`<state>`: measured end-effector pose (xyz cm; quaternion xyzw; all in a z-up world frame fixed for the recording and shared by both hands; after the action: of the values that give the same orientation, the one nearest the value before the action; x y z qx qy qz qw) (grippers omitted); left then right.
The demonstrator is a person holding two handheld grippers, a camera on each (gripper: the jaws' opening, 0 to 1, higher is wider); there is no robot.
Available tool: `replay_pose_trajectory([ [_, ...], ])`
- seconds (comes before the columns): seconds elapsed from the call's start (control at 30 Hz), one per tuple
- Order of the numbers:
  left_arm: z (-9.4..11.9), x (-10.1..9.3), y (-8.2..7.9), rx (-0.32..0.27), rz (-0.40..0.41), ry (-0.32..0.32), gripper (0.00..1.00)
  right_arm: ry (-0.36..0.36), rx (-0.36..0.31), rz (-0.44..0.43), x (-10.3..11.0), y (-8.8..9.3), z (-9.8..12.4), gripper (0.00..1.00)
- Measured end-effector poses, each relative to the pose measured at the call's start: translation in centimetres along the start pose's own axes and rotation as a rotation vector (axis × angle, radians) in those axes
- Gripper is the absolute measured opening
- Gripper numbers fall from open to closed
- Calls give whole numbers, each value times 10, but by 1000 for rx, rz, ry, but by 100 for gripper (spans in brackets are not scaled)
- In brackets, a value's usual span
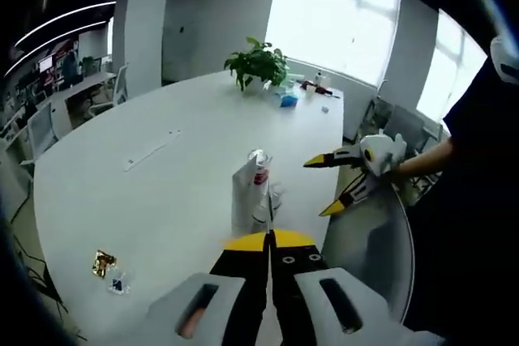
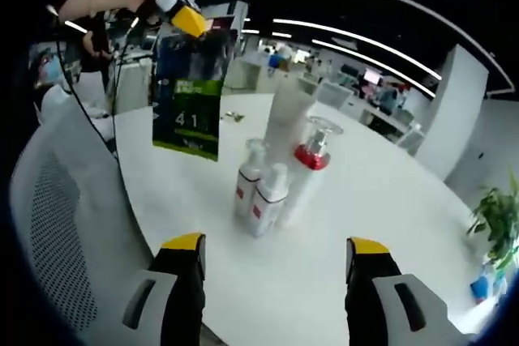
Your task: Arrange the skincare products in the storage area until every visible bottle or jar stands upright without overlapping.
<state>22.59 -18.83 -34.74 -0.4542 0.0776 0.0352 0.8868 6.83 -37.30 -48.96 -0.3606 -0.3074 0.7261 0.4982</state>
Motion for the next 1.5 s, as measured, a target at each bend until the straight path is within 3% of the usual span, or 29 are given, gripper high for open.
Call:
replay_pose_trajectory([
  [0.07, 3, -8, -3, -9, -11, 20, 0, -48, -43, 36, 6, -7, 2, 65],
  [0.13, 3, -13, -4, -7, -13, 37, 0, -149, -54, 34, 19, -17, 8, 60],
  [0.33, 3, -31, -12, -24, -38, 80, 0, -270, -95, 91, 32, -48, 16, 67],
  [0.4, 3, -35, -13, -21, -43, 91, 0, -315, -116, 82, 36, -56, 17, 66],
  [0.43, 3, -41, -13, -20, -51, 109, 0, -370, -131, 61, 40, -65, 18, 66],
  [0.6, 0, -63, -16, -14, -75, 174, 0, -557, -181, 26, 58, -86, 25, 52],
  [0.67, -1, -71, -19, -17, -91, 205, 0, -598, -198, -12, 63, -91, 27, 52],
  [0.83, 0, -81, -28, -35, -98, 264, 0, -596, -192, 1, 60, -90, 27, 54],
  [0.97, 2, -92, -39, -65, -112, 301, 0, -647, -237, -66, 59, -94, 33, 49],
  [1.13, 10, -102, -56, -108, -128, 348, 1, -698, -326, -96, 58, -110, 46, 29],
  [1.23, 15, -102, -66, -131, -118, 363, 1, -724, -388, -54, 57, -118, 52, 3],
  [1.27, 15, -100, -67, -136, -118, 364, 1, -656, -404, -8, 50, -120, 48, 0],
  [1.3, 15, -97, -69, -138, -104, 354, 1, -677, -408, -5, 54, -120, 50, 0],
  [1.4, 14, -93, -69, -139, -98, 341, 1, -713, -362, -119, 55, -119, 50, 0],
  [1.5, 14, -95, -69, -149, -94, 341, 1, -734, -374, -123, 57, -119, 52, 0],
])
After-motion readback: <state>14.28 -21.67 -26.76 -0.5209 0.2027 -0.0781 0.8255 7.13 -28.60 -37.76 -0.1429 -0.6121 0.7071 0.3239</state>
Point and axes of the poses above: the point that each gripper's makers call its tool centre point, and the gripper's own axes: z roughly backward along the fingers, x roughly to its left, y roughly out of its underside, the point moved 5 cm from there along z, roughly backward along the fingers, and after that the axes turned 1 degree about -y, right-handed, at the moved point
